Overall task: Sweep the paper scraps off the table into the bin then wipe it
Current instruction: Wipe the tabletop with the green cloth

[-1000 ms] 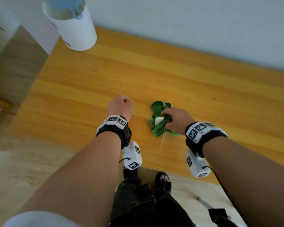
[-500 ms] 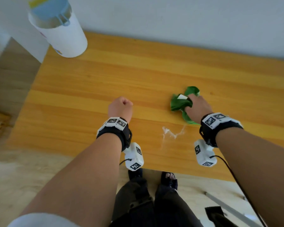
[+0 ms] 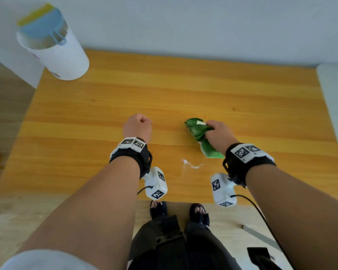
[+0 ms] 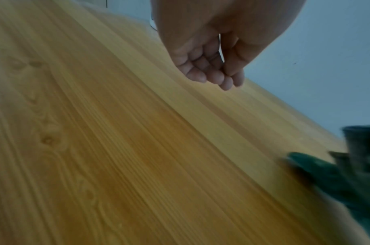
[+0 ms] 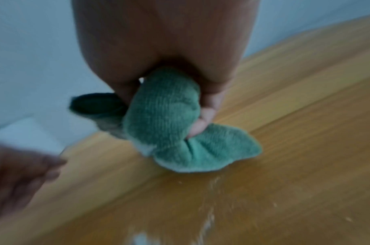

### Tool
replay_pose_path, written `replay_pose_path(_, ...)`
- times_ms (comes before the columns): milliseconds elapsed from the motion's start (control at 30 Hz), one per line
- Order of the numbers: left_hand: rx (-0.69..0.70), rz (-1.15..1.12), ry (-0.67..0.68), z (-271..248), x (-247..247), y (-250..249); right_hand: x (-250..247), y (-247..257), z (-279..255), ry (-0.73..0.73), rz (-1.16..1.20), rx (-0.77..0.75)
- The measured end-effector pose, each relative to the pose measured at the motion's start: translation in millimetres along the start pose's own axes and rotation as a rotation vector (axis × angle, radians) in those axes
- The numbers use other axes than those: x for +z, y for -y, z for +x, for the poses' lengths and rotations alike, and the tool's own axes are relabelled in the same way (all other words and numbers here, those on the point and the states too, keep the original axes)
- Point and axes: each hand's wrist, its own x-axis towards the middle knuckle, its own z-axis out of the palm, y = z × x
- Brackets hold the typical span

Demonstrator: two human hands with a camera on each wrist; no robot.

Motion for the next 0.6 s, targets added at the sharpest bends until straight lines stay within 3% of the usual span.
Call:
replay_pose_path(100, -0.009, -0.066, 0.015, -9.2, 8.9, 1.4, -24.0, -24.9, 3.6, -0.128, 0.056, 0.148)
replay_pose_path(200, -0.014, -0.07, 0.032, -15.3, 14.5, 7.0, -23.5, -49.9, -4.6, -0.101, -0.076, 0.235)
replay_pose_path(300, -0.03, -0.036, 0.031, -15.4, 15.0, 15.7, -9.7, -55.1, -5.9, -0.065, -0.187, 0.199)
replay_pose_path(600, -0.017, -0.045, 0.047, -23.7, 11.6, 15.4, 38.4, -24.5, -24.8, 0.058, -0.233, 0.019)
